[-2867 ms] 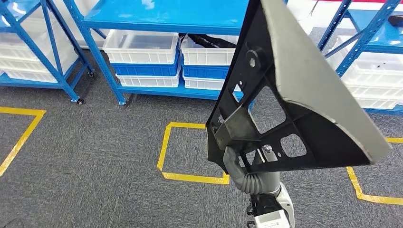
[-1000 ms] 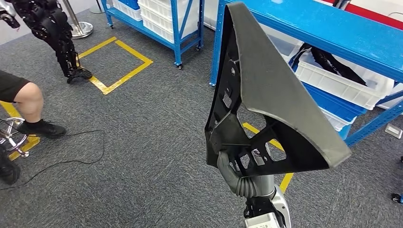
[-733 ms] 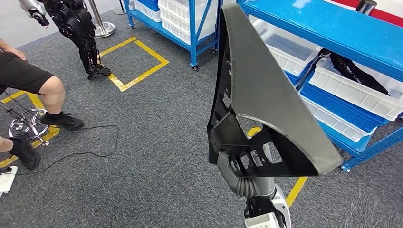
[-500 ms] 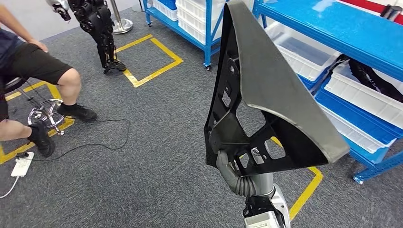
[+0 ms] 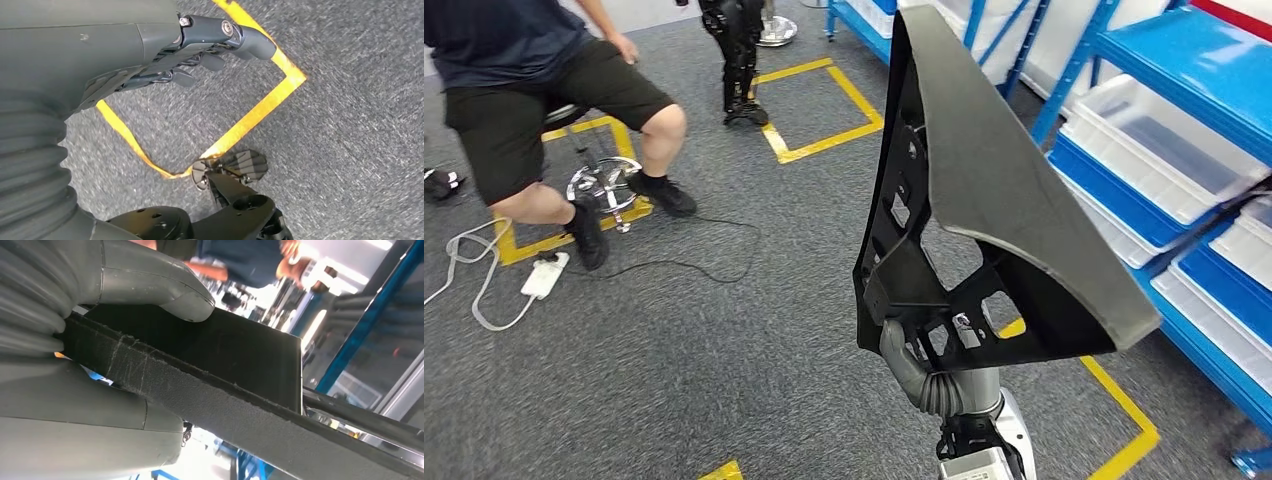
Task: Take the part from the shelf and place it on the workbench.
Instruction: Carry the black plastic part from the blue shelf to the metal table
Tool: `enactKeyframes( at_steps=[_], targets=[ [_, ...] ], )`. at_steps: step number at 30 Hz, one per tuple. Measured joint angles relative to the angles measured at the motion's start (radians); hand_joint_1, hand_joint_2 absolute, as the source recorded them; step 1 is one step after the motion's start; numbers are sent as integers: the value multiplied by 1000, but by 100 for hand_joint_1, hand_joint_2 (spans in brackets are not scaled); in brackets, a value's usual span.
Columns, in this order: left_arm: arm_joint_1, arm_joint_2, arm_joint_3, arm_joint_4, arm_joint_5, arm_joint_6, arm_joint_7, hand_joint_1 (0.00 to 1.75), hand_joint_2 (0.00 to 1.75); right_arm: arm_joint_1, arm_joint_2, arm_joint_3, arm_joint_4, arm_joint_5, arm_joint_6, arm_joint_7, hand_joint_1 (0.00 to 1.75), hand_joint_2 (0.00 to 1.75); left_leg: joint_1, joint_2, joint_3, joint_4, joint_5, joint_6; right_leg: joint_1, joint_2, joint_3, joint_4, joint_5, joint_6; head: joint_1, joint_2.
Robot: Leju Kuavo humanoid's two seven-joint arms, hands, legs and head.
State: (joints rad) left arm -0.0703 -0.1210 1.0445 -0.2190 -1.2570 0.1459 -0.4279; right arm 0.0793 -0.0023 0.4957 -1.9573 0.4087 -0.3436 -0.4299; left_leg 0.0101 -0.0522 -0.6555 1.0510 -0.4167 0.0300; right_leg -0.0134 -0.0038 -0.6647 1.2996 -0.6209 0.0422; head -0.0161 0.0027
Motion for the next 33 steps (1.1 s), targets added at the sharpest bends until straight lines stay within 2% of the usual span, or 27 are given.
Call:
enactKeyframes(
  at_steps=[1,2,4,6,7,8,9,10,11,12,13,14,15,16,17,19,20,21,22,23,24,26,28,30,31,32,33],
  targets=[
    [0,0,0,0,0,1,0,0,175,0,-1,1,1,0,1,0,175,175,-1,-17,-1,0,2,1,0,3,-3,-3,9,5,0,0],
    [1,0,0,0,0,1,0,0,175,0,-1,2,2,1,2,0,175,175,-1,-33,-2,0,4,1,0,7,13,-43,32,11,0,0],
    [1,0,0,0,-1,4,1,0,175,-1,-2,4,2,2,5,0,175,175,-1,-64,-3,1,9,-4,0,46,78,-183,88,18,0,0],
    [1,0,0,0,-3,8,5,0,175,-1,-2,5,2,2,8,1,175,175,-2,-88,-7,0,15,-14,2,77,116,-269,116,10,0,0],
    [2,0,0,0,-4,10,7,0,175,-1,-2,5,2,1,10,1,175,175,-2,-99,-9,-2,18,-20,5,76,120,-278,119,3,-1,0],
    [6,2,1,0,-5,12,8,0,175,-3,-2,6,3,-1,10,1,175,175,-1,-109,-11,-6,22,-27,7,64,123,-280,123,-3,-1,0],
    [9,4,2,0,-4,13,9,0,175,-4,-1,7,3,-2,11,2,175,175,1,-105,-14,-5,23,-32,3,52,127,-284,128,-10,-2,0],
    [12,7,3,0,-4,13,9,0,175,-5,0,10,4,-3,12,2,175,175,0,-81,-21,6,15,-37,0,39,131,-289,133,-19,-4,0],
    [12,9,4,0,-4,13,9,0,175,-6,1,12,4,-4,12,2,175,175,-2,-46,-35,35,-5,-41,-3,24,135,-294,138,-26,-6,0],
    [11,11,4,0,-4,13,9,0,175,-6,2,14,5,-4,12,3,175,175,-2,-5,-56,84,-36,-43,-5,9,137,-297,139,-32,-8,0],
    [10,12,4,0,-3,13,9,0,175,-5,2,15,6,-5,13,3,175,175,-2,25,-83,146,-73,-48,-2,-6,138,-297,139,-36,-9,0],
    [9,13,4,0,-3,13,9,0,175,-5,2,16,8,-5,13,3,175,175,1,38,-110,208,-102,-53,0,-23,138,-297,138,-37,-9,0],
    [9,13,5,0,-3,12,9,0,175,-4,2,17,10,-5,14,3,175,175,6,44,-127,250,-117,-58,0,-39,138,-297,137,-37,-9,0],
    [9,14,5,0,-3,13,12,0,175,-5,2,18,12,-5,14,3,175,175,10,48,-127,259,-114,-63,0,-54,138,-296,136,-37,-9,0],
    [10,15,5,0,-5,15,20,0,175,-5,3,19,14,-5,15,3,175,175,16,55,-107,228,-94,-68,-1,-68,140,-296,135,-35,-9,0],
    [9,16,4,0,-13,19,41,0,175,-5,3,19,16,-7,17,3,175,175,22,92,-32,107,-44,-75,0,-93,143,-291,126,-24,-10,0],
    [8,15,4,1,-18,22,50,0,175,-6,4,20,17,-9,19,3,175,175,22,108,-3,58,-30,-73,2,-103,143,-286,120,-17,-9,0],
    [8,15,4,1,-21,23,55,0,175,-7,4,20,17,-12,21,3,175,175,20,117,11,31,-25,-68,5,-112,145,-283,116,-10,-8,0],
    [8,14,4,1,-23,24,59,0,175,-9,4,20,17,-14,24,3,175,175,15,114,12,25,-27,-61,9,-121,146,-282,113,-4,-7,0],
    [8,15,4,1,-27,28,63,0,175,-10,4,21,18,-17,26,3,175,175,12,100,9,22,-25,-52,9,-130,150,-283,112,0,-6,0],
    [9,16,3,0,-32,35,66,0,175,-13,5,21,19,-19,28,3,175,175,11,88,7,20,-23,-44,6,-130,151,-283,110,6,-6,0],
    [8,18,2,0,-45,54,69,0,175,-16,6,22,19,-22,30,2,175,175,10,63,5,14,-17,-29,-2,-83,135,-250,87,9,-6,0],
    [5,19,-1,0,-52,63,72,0,175,-16,5,22,21,-26,30,1,175,175,10,37,3,11,-11,-16,-6,-20,80,-138,36,2,-4,0],
    [2,20,-2,0,-53,54,88,0,175,-16,3,22,25,-30,33,1,175,175,7,6,-3,10,-7,-9,-6,-2,14,-16,-2,-2,-4,0],
    [1,21,-1,0,-53,48,99,0,175,-16,2,22,27,-33,35,1,175,175,6,-10,-5,10,-6,-7,-6,1,-1,4,-3,1,-4,0],
    [2,21,-1,0,-54,43,110,0,175,-16,2,22,29,-35,37,1,175,175,6,-26,-6,10,-3,-7,-6,4,5,-16,13,6,-4,0],
    [2,22,-1,0,-56,40,118,0,175,-16,2,22,31,-36,39,1,175,175,6,-42,-7,10,-1,-8,-6,13,30,-72,40,12,-4,0]
  ],
)
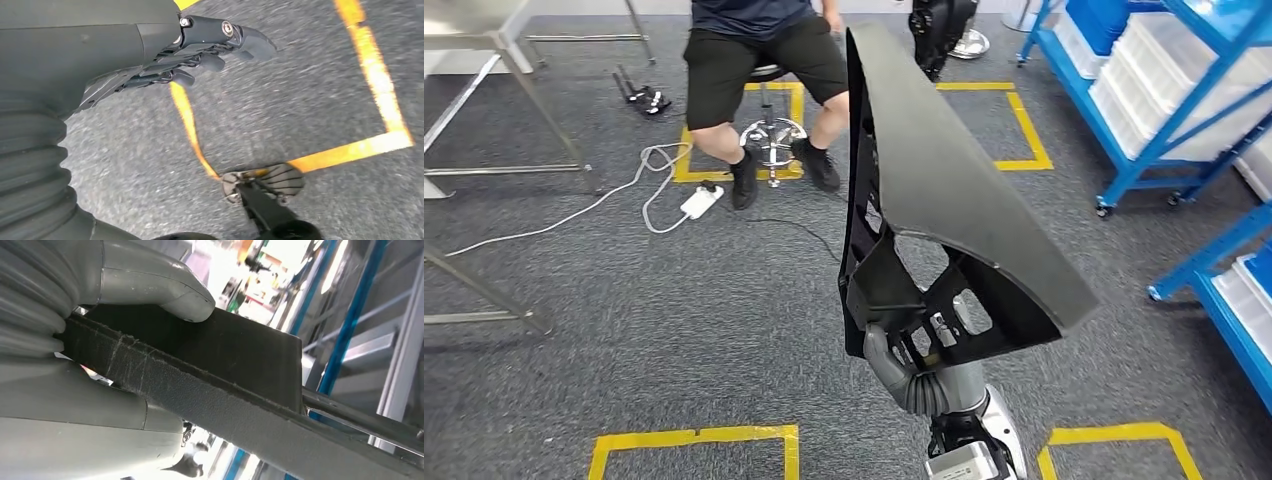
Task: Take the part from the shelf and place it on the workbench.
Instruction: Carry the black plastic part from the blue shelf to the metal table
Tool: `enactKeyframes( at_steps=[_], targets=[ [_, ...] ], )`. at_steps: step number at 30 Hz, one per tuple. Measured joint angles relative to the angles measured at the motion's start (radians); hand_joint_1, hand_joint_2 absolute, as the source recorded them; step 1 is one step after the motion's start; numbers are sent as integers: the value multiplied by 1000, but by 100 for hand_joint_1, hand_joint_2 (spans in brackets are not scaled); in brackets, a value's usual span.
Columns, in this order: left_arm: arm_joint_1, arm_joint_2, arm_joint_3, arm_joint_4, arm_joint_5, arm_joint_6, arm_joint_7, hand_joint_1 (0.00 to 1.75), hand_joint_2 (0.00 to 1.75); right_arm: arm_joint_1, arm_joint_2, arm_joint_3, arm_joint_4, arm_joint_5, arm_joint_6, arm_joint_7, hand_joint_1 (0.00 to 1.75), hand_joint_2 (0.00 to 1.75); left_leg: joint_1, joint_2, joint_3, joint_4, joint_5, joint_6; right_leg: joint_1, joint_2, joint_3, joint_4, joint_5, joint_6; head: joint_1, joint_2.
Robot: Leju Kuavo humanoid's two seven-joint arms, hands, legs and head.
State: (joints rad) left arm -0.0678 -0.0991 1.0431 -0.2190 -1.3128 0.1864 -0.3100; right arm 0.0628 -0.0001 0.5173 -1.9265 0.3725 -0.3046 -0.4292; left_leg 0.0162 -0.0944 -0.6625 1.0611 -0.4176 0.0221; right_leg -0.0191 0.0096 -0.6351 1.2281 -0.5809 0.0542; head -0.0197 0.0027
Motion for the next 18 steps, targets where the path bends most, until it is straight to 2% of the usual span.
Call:
enactKeyframes(
  at_steps=[1,3,4,5,6,7,8,10,11,12,13,14,15,16,18],
  targets=[
    [0,0,0,0,-2,-1,6,0,175,-1,0,0,1,-1,1,0,175,175,1,-15,-1,0,3,-3,-1,22,34,-72,27,4,0,0],
    [1,0,0,0,-1,-1,16,0,175,-3,1,0,1,-1,2,-1,175,175,0,-42,-5,0,9,-13,2,56,82,-178,63,0,-1,0],
    [2,1,1,0,9,-3,18,0,175,-4,2,0,2,-1,2,-1,175,175,0,-52,-6,-3,13,-19,5,62,90,-197,69,-6,-1,0],
    [5,1,5,0,28,-4,19,0,175,-5,2,1,2,-1,2,-2,175,175,1,-62,-8,-7,17,-26,9,52,92,-199,72,-12,-1,0],
    [7,1,13,0,56,-4,17,0,175,-6,4,0,2,-1,2,-2,175,175,3,-67,-11,-10,22,-33,7,40,95,-203,78,-20,-1,0],
    [9,1,26,0,87,-4,13,0,175,-6,6,0,2,-1,2,-2,175,175,3,-53,-15,-7,21,-37,5,28,98,-207,83,-27,-2,0],
    [9,1,41,0,112,-2,9,0,175,-6,8,0,2,0,1,-2,175,175,2,-24,-25,11,8,-40,1,15,101,-212,89,-35,-3,0],
    [5,1,66,0,135,1,3,0,175,-5,11,0,2,1,0,-3,175,175,0,54,-67,104,-51,-42,0,-14,104,-217,93,-46,-6,0],
    [3,1,73,0,137,2,1,0,175,-5,11,0,2,2,0,-3,175,175,1,75,-97,170,-85,-45,2,-30,104,-218,93,-49,-7,0],
    [1,1,79,0,138,2,0,0,175,-5,11,0,2,2,0,-3,175,175,3,85,-121,228,-109,-49,4,-46,104,-217,93,-49,-7,0],
    [-1,2,85,0,139,2,0,0,175,-5,11,0,2,2,0,-3,175,175,5,89,-132,257,-116,-52,5,-63,103,-217,93,-49,-7,0],
    [-1,2,90,0,140,2,0,0,175,-5,11,0,2,3,-1,-3,175,175,6,93,-124,250,-105,-55,5,-78,103,-217,91,-49,-7,0],
    [-2,3,94,0,140,3,0,0,175,-5,11,0,2,3,-1,-3,175,175,9,102,-95,204,-81,-57,4,-91,104,-216,89,-47,-7,0],
    [-2,3,98,-1,140,3,0,0,175,-5,11,0,2,3,-1,-3,175,175,10,125,-53,135,-56,-60,5,-103,107,-214,86,-43,-7,0],
    [-6,3,101,-1,140,3,0,0,175,-5,11,0,1,3,-1,-3,175,175,7,159,10,32,-25,-55,12,-125,108,-209,77,-30,-5,0]
  ],
)
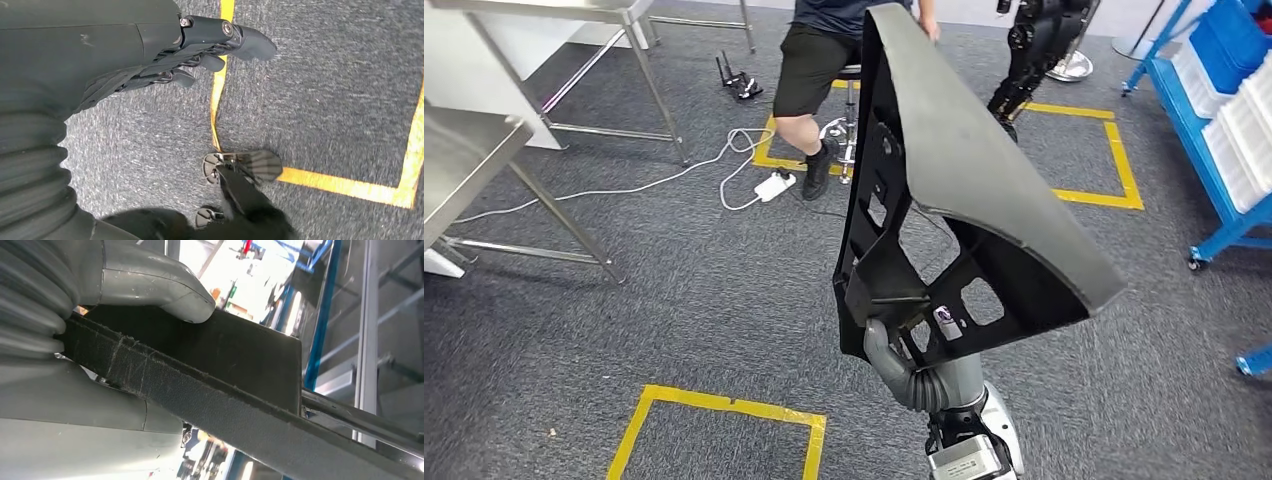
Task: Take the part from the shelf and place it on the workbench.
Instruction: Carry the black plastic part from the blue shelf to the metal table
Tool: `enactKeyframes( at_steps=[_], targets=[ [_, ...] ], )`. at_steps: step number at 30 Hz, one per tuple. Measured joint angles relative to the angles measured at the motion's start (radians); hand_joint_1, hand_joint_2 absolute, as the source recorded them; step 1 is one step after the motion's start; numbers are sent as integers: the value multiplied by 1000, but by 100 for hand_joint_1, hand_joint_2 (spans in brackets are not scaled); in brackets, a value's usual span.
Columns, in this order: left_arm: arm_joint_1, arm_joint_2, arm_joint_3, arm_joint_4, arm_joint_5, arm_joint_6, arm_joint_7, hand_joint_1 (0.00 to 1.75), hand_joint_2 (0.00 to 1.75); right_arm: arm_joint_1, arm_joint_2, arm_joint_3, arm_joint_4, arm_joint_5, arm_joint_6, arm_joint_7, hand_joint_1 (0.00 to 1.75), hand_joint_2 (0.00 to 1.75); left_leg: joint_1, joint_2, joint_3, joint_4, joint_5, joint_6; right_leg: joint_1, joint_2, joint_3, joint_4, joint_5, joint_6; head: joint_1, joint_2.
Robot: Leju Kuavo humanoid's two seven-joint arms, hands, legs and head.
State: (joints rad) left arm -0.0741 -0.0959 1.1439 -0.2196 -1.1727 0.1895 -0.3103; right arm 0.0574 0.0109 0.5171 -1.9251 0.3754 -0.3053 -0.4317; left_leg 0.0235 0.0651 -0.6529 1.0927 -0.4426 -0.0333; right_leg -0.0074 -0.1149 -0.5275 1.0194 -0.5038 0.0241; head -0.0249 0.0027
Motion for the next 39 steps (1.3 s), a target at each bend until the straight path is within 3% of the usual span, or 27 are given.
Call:
enactKeyframes(
  at_steps=[1,3,4,6,8,10,11,13,14,16,17,18,19,20,21,23,25,26,28,29,31,32,34,36,38,39],
  targets=[
    [-2,0,1,0,0,0,-1,0,175,-1,0,0,0,0,0,0,175,175,-4,7,11,-21,3,5,3,-9,2,1,-3,6,2,0],
    [-3,0,4,0,0,0,-2,0,175,-2,1,0,-1,1,0,0,175,175,-11,-19,7,-24,5,22,4,-29,10,-2,-5,17,6,0],
    [-2,0,6,0,0,0,-2,0,175,-3,1,1,-1,1,0,0,175,175,-11,-32,6,-27,8,29,3,-26,11,0,-8,21,7,0],
    [-3,1,6,0,-5,0,-3,0,175,-4,1,1,-2,2,-2,0,175,175,-7,-57,6,-35,16,44,-1,24,-9,45,-36,23,7,0],
    [-6,2,6,-1,-11,0,-3,0,175,-6,-2,0,-3,6,-6,-1,175,175,-6,-85,1,-37,22,55,-5,89,-71,169,-90,15,9,0],
    [-7,3,6,-1,-11,-6,0,0,175,-10,-8,-2,-5,11,-11,0,175,175,-7,-118,-7,-37,28,61,-5,109,-130,275,-119,16,9,0],
    [-7,4,6,-1,-10,-11,1,0,175,-14,-11,-3,-7,13,-14,0,175,175,-8,-134,-9,-37,30,62,-5,113,-136,275,-111,21,10,0],
    [-4,5,7,-1,-9,-21,-2,0,175,-20,-16,-4,-16,17,-19,1,175,175,-8,-165,-12,-37,36,59,-5,133,-89,166,-58,33,10,0],
    [-4,4,7,-1,-10,-23,-5,0,175,-22,-17,-4,-22,18,-22,1,175,175,-7,-179,-13,-37,39,56,-5,161,-57,97,-33,33,9,0],
    [-3,3,7,0,-14,-26,-10,0,175,-24,-19,-5,-30,20,-24,1,175,175,-6,-203,-17,-38,46,45,0,201,-19,11,-5,23,9,0],
    [-2,3,7,0,-16,-29,-12,0,175,-24,-20,-4,-32,21,-25,1,175,175,-5,-214,-19,-42,50,38,4,205,-16,2,-2,15,9,0],
    [1,4,7,0,-17,-32,-12,0,175,-24,-20,-4,-33,21,-26,1,175,175,-4,-226,-23,-48,56,30,6,193,-14,-2,3,7,11,0],
    [3,4,7,0,-18,-35,-13,0,175,-25,-21,-4,-33,22,-26,1,175,175,-3,-221,-26,-49,60,24,3,179,-10,-6,9,-1,10,0],
    [5,5,7,0,-19,-37,-15,0,175,-26,-20,-4,-33,22,-25,2,175,175,-5,-198,-33,-42,54,20,-1,165,-7,-12,15,-9,8,0],
    [6,5,7,0,-19,-38,-17,0,175,-27,-20,-3,-32,22,-25,2,175,175,-7,-164,-46,-17,36,17,-5,149,-4,-18,21,-16,5,0],
    [2,5,6,1,-20,-39,-21,0,175,-28,-19,-2,-31,21,-21,4,175,175,-8,-92,-91,90,-32,12,-5,115,-4,-21,25,-25,2,0],
    [0,4,6,1,-24,-41,-24,0,175,-29,-19,0,-27,20,-18,7,175,175,-2,-74,-133,198,-81,2,-4,78,-5,-21,24,-27,2,0],
    [1,4,6,1,-27,-42,-25,0,175,-29,-19,0,-24,20,-16,8,175,175,0,-70,-132,210,-81,-2,-4,61,-6,-21,24,-26,1,0],
    [1,5,6,1,-30,-42,-26,0,175,-30,-19,1,-20,19,-16,9,175,175,5,-49,-71,122,-38,-10,-7,32,-4,-18,21,-21,1,0],
    [1,5,6,1,-30,-42,-27,0,175,-30,-19,2,-19,19,-16,9,175,175,5,-24,-29,56,-19,-11,-5,19,-3,-16,17,-15,1,0],
    [-1,4,6,1,-31,-43,-31,0,175,-31,-19,2,-18,19,-16,10,175,175,2,12,22,-28,0,-2,2,-2,-2,-9,8,-2,2,0],
    [-2,3,6,1,-31,-43,-33,0,175,-32,-19,2,-18,19,-16,10,175,175,-2,15,25,-37,-2,6,5,-11,0,-9,6,5,3,0],
    [-1,2,5,1,-32,-43,-37,0,175,-35,-18,3,-17,20,-15,11,175,175,-4,-12,20,-40,4,23,5,-26,5,-11,4,16,5,0],
    [-2,2,5,1,-32,-43,-39,0,175,-38,-18,5,-17,20,-15,11,175,175,-2,-38,17,-46,12,39,-1,16,-9,20,-17,22,5,0],
    [-5,2,5,1,-32,-43,-40,0,175,-38,-20,5,-16,20,-14,11,175,175,0,-65,13,-48,18,49,-6,84,-61,128,-68,18,6,0],
    [-6,2,5,1,-32,-44,-41,0,175,-37,-21,6,-16,20,-14,11,175,175,0,-80,10,-48,20,52,-6,101,-97,200,-94,16,7,0]
  ],
)
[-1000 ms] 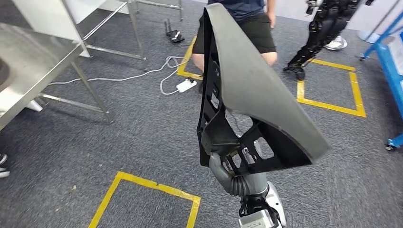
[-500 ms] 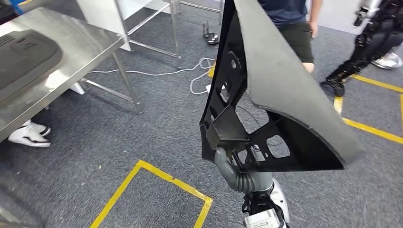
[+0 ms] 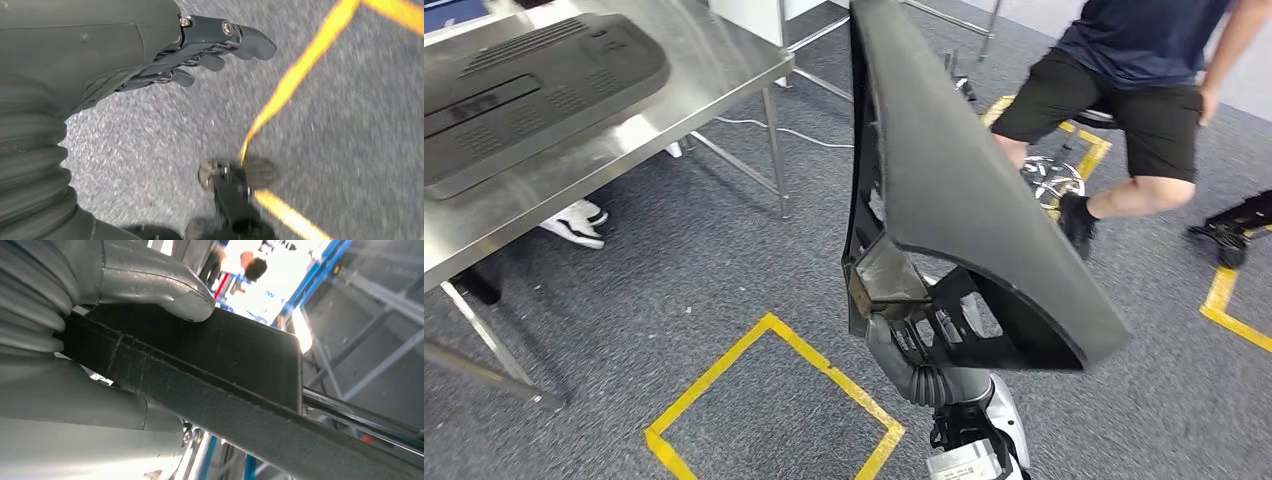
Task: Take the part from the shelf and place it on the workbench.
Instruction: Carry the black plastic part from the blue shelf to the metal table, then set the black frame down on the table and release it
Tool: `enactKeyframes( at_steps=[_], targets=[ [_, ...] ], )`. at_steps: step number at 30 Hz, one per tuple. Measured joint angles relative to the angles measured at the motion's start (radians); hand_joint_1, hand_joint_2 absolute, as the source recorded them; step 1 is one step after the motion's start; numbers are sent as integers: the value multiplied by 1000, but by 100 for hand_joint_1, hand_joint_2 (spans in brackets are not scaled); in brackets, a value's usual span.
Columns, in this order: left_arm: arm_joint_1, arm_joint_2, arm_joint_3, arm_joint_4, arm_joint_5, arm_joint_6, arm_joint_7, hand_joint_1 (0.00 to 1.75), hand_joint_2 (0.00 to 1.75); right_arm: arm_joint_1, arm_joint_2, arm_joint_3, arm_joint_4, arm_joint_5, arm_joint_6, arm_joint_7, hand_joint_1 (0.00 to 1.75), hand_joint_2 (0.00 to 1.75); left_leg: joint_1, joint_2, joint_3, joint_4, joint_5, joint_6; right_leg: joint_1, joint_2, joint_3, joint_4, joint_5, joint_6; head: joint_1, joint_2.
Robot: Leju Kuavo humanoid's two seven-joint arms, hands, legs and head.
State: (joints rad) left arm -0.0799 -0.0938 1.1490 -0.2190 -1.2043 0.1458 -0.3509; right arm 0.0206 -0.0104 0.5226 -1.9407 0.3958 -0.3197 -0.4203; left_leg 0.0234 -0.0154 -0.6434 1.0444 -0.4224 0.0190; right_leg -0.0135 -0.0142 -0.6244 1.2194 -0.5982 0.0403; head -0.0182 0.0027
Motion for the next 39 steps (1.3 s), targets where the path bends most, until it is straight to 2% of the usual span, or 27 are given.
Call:
enactKeyframes(
  at_steps=[1,2,3,4,5,6,7,8,10,11,12,14,15,16,17,18,19,21,22,23,26,33,39],
  targets=[
    [0,0,0,0,0,0,0,0,175,1,-1,0,1,0,0,0,175,175,0,-17,-3,0,2,2,0,6,-30,56,-16,1,0,0],
    [0,0,0,0,0,-1,0,0,175,1,-3,1,1,0,0,0,175,175,-1,-33,-5,0,3,2,0,9,-45,80,-19,5,0,0],
    [2,0,0,0,0,-1,0,0,175,2,-3,2,2,0,0,0,175,175,0,-50,-6,0,5,2,0,12,-41,64,-5,12,0,0],
    [2,-1,0,0,0,-2,-1,0,175,1,-4,2,2,0,0,0,175,175,0,-66,-6,0,7,0,-1,19,-17,10,22,19,0,0],
    [3,-1,0,0,0,-3,-2,0,175,1,-4,2,2,0,0,0,175,175,1,-81,-7,0,10,-4,-3,38,17,-62,51,25,0,0],
    [2,-2,0,0,0,-5,-3,0,175,1,-4,2,2,0,0,0,175,175,1,-95,-8,1,12,-8,-4,57,45,-127,75,26,0,0],
    [2,-2,0,0,0,-7,-5,0,175,1,-5,2,2,0,0,0,175,175,0,-105,-11,1,15,-14,-5,73,65,-172,90,22,-1,0],
    [3,-3,0,0,0,-9,-7,0,175,1,-5,2,2,0,0,0,175,175,-1,-113,-12,0,18,-20,-3,82,73,-194,96,15,-2,0],
    [8,-2,0,0,0,-10,-11,0,175,0,-4,2,2,-2,0,1,175,175,0,-122,-15,-8,25,-34,-1,71,75,-199,102,-3,-2,0],
    [11,-2,0,0,0,-10,-12,0,175,0,-3,2,2,-3,-1,1,175,175,0,-108,-18,-6,24,-39,-3,65,77,-202,106,-11,-2,0],
    [12,-2,0,0,0,-10,-13,0,175,-1,-1,2,2,-4,-1,2,175,175,-2,-82,-25,11,12,-43,-6,57,79,-204,111,-20,-4,0],
    [9,-3,0,0,0,-11,-14,0,175,0,2,2,2,-6,-2,2,175,175,-6,-16,-63,103,-49,-44,-8,41,80,-207,117,-30,-10,0],
    [6,-4,0,0,0,-11,-14,0,175,1,3,2,2,-6,-3,2,175,175,-6,1,-89,169,-87,-44,-5,33,79,-207,117,-33,-11,0],
    [5,-5,0,0,0,-11,-15,0,175,3,3,2,3,-6,-3,2,175,175,-6,7,-110,227,-115,-44,-2,24,79,-207,117,-34,-11,0],
    [4,-5,0,0,1,-11,-15,0,175,3,3,2,3,-6,-3,3,175,175,-5,9,-119,259,-125,-44,-1,17,79,-206,116,-34,-11,0],
    [5,-6,0,0,1,-11,-15,0,175,4,3,2,3,-6,-3,3,175,175,-5,10,-108,254,-117,-44,0,11,79,-206,116,-34,-11,0],
    [5,-6,0,0,1,-11,-16,0,175,4,3,2,3,-6,-3,3,175,175,-5,11,-79,212,-93,-42,0,7,80,-206,116,-34,-11,0],
    [5,-6,0,0,1,-11,-21,0,175,4,3,2,3,-6,-4,3,175,175,-7,16,-1,80,-47,-39,4,3,82,-204,114,-32,-11,0],
    [4,-6,0,0,1,-11,-25,0,175,4,3,2,3,-6,-4,3,175,175,-9,17,25,32,-36,-36,6,1,80,-203,114,-29,-11,0],
    [3,-6,0,0,1,-12,-29,0,175,4,3,2,3,-6,-5,3,175,175,-10,18,38,5,-34,-35,9,0,77,-202,113,-28,-10,0],
    [4,-8,0,0,1,-12,-36,0,175,5,3,2,3,-6,-7,3,175,175,-13,14,37,-6,-32,-32,11,-3,74,-203,114,-28,-9,0],
    [4,-8,0,0,3,-18,-39,0,175,6,4,2,3,-4,-12,4,175,175,-18,11,32,-6,-29,-24,9,-5,74,-215,122,-17,-9,0],
    [4,-7,0,0,3,-30,-25,0,175,5,8,2,6,-5,-12,10,175,175,-18,12,30,-6,-26,-19,9,-5,71,-215,125,-12,-10,0]
  ],
)
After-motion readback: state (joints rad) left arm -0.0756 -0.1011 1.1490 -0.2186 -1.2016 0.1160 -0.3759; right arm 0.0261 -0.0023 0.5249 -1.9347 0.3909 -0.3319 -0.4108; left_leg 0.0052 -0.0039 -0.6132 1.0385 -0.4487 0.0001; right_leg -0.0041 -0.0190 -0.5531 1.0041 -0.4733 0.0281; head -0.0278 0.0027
